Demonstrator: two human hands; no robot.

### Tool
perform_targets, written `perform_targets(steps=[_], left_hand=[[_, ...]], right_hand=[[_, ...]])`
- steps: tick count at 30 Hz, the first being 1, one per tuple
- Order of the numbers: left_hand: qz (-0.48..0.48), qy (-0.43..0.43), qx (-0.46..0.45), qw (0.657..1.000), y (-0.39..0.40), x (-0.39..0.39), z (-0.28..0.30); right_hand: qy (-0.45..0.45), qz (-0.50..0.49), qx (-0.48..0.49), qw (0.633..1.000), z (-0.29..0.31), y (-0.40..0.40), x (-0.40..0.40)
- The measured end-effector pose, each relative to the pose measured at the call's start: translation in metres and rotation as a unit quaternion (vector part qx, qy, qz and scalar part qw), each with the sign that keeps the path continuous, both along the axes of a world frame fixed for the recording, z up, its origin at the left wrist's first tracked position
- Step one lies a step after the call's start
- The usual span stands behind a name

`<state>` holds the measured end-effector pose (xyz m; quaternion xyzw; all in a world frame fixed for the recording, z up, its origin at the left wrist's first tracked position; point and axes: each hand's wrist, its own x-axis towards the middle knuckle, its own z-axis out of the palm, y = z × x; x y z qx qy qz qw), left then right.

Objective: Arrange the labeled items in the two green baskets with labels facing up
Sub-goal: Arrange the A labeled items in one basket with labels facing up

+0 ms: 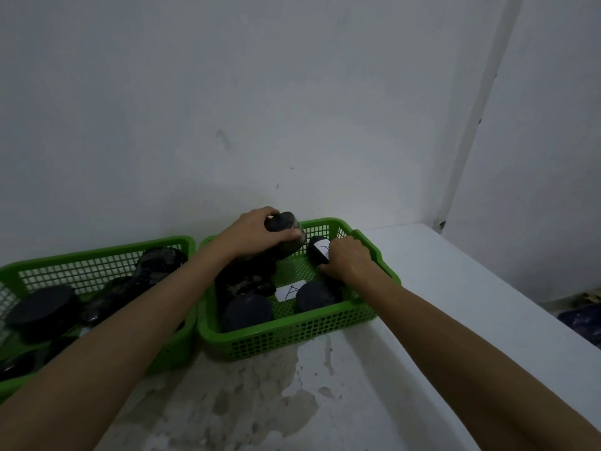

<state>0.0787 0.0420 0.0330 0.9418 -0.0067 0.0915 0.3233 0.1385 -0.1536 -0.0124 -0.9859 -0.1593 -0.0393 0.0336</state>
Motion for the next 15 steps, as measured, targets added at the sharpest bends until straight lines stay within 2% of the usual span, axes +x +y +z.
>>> perform_targets(steps=[4, 8, 12, 15], left_hand=[[-0.008, 0.03, -0.09, 0.995, 0.011, -0.009, 0.002], [0.004, 0.066, -0.22, 0.973, 0.018, -0.012, 0.0], [0.0, 0.101, -0.407, 0.908, 0.017, -0.013, 0.001], [-0.005, 0.096, -0.49, 0.866, 0.015, -0.015, 0.001]], right_hand=[[0.01, -0.013, 0.0, 1.0, -0.005, 0.0, 0.0], [0.0, -0.009, -0.007, 1.0, -0.001, -0.003, -0.001], [-0.06, 0.01, 0.007, 0.998, 0.025, -0.006, -0.01], [-0.092, 0.029, 0.04, 0.995, 0.053, -0.008, -0.017]])
